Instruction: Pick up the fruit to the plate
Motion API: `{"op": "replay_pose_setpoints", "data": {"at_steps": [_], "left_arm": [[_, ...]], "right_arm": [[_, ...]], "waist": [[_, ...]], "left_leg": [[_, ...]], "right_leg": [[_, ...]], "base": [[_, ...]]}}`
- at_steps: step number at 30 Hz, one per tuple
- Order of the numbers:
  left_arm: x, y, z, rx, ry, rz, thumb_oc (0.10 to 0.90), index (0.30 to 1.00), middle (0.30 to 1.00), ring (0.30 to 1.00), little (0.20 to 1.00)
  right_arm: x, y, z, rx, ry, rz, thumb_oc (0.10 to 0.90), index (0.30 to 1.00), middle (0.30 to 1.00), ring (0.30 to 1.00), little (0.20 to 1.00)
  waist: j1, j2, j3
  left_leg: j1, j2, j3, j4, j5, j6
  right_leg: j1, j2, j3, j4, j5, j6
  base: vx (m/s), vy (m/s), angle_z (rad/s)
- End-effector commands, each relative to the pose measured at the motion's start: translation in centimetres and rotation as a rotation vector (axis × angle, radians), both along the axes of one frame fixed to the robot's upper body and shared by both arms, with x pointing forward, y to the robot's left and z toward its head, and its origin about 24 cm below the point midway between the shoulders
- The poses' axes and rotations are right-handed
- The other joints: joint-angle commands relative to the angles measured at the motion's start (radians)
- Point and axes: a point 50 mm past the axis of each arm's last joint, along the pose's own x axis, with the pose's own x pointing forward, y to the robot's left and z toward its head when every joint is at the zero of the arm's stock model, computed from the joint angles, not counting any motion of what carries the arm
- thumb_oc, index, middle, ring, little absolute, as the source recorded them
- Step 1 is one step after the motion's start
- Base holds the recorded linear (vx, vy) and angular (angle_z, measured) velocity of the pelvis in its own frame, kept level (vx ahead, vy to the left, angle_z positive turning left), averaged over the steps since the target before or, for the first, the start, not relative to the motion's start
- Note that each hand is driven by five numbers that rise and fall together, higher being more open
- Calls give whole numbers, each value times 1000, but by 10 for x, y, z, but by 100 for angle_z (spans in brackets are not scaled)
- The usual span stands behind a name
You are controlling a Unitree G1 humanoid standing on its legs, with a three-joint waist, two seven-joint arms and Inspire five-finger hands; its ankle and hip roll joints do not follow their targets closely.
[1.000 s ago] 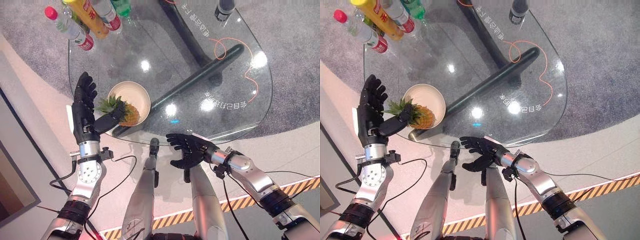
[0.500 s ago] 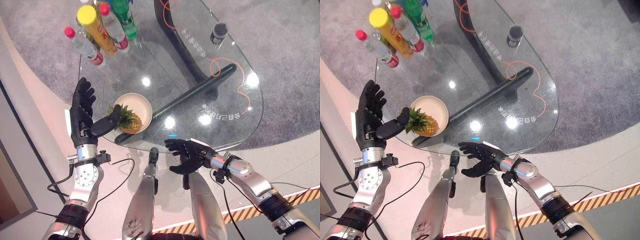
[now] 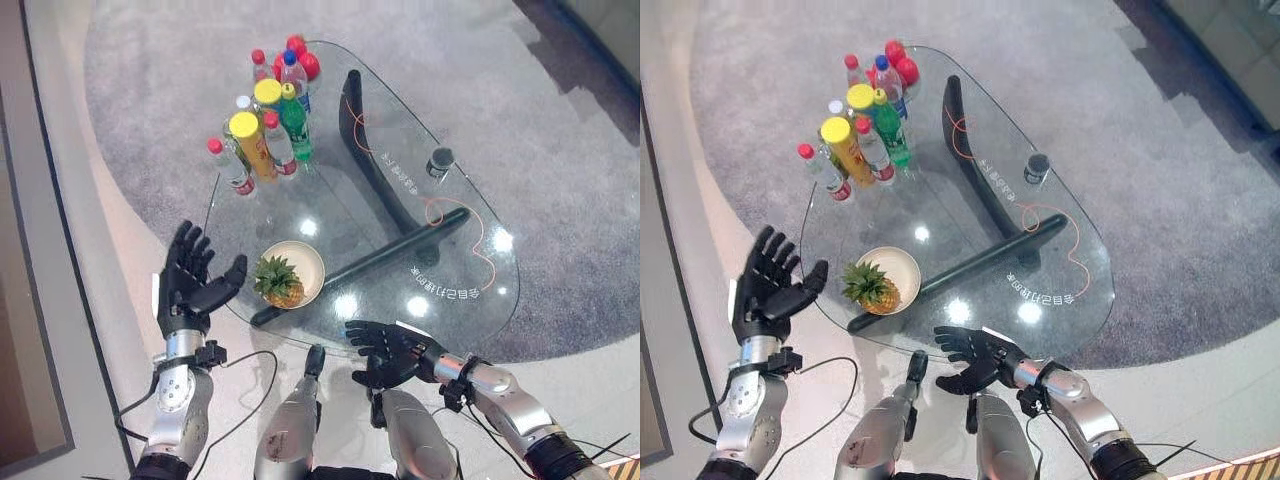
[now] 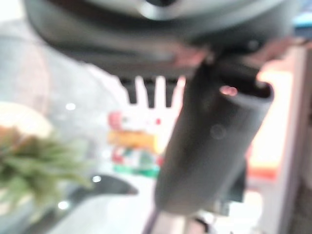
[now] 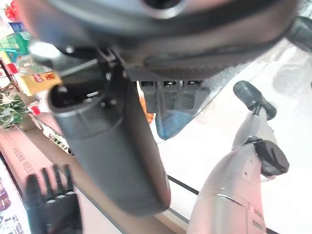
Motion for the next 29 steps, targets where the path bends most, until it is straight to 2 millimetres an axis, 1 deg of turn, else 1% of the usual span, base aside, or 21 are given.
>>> {"op": "replay_pose_setpoints", "data": {"at_steps": [1,6,10,11,14,15,16,18,19,20,22,25,29], "left_arm": [[-16,15,-12,41,56,-14,800,900,900,900,900],[-37,12,-51,37,262,-63,800,900,900,900,900],[-52,8,-76,41,390,-132,800,900,900,900,900],[-59,6,-88,61,458,-163,800,900,900,900,900],[-71,5,-107,66,577,-211,800,900,900,900,900],[-77,4,-117,68,648,-220,800,900,900,900,900],[-79,3,-120,62,666,-223,800,900,900,900,900],[-89,2,-134,34,764,-224,800,900,900,900,900],[-97,0,-143,22,842,-228,800,900,900,900,900],[-103,-1,-149,13,887,-230,800,900,900,900,900],[-113,-5,-158,-1,954,-233,800,900,900,900,900],[-119,-6,-164,-44,1000,-229,800,900,900,900,900],[-119,-9,-165,-53,1009,-243,800,900,900,900,900]], "right_arm": [[-26,15,-19,89,74,33,800,900,900,900,900],[-44,8,-48,61,214,-71,800,900,900,900,900],[-56,2,-69,16,277,-164,800,900,900,900,900],[-61,-1,-79,-6,318,-219,800,900,900,900,900],[-71,-12,-91,-26,370,-297,800,900,900,900,900],[-76,-18,-98,-54,399,-335,800,900,900,900,900],[-77,-19,-100,-61,403,-340,800,900,900,900,900],[-84,-25,-109,-123,433,-385,800,900,900,900,900],[-91,-30,-115,-149,463,-431,800,900,900,900,900],[-94,-32,-119,-161,477,-459,800,900,900,900,900],[-99,-33,-124,-194,501,-491,800,900,900,900,900],[-108,-35,-129,-228,531,-507,800,900,900,900,900],[-116,-35,-134,-250,565,-520,800,900,900,900,900]], "waist": [[12,-94,-214],[8,-99,-269],[1,-98,-297],[-3,-96,-311],[-12,-91,-330],[-17,-89,-339],[-18,-88,-341],[-24,-85,-353],[-26,-82,-362],[-29,-81,-368],[-36,-80,-378],[-44,-78,-387],[-51,-78,-393]], "left_leg": [[47,-97,13,6,-76,18],[105,-86,35,-32,-83,19],[125,-82,53,-42,-91,21],[131,-81,64,-47,-94,24],[139,-81,81,-51,-101,26],[141,-80,91,-51,-103,26],[141,-80,93,-51,-104,26],[143,-78,107,-51,-108,27],[145,-78,112,-51,-112,28],[145,-79,116,-51,-114,30],[144,-77,128,-51,-117,31],[145,-77,140,-51,-121,34],[146,-75,150,-51,-124,37]], "right_leg": [[141,-56,-48,-182,87,67],[193,-55,-45,-218,94,73],[207,-57,-43,-230,95,78],[210,-58,-41,-235,97,81],[212,-59,-35,-241,100,86],[211,-60,-32,-243,102,87],[210,-60,-31,-243,102,88],[208,-61,-28,-243,102,89],[208,-61,-26,-243,101,88],[206,-61,-22,-243,101,88],[203,-60,-17,-243,102,88],[201,-61,-12,-243,103,87],[199,-61,-9,-243,104,87]], "base": [[75,-45,14],[31,-7,12],[0,0,0],[0,0,0],[4,11,-1],[0,0,0],[3,33,-8],[0,46,-10],[7,58,-8],[10,51,-12],[3,40,-14],[-1,40,-11],[0,0,0]]}}
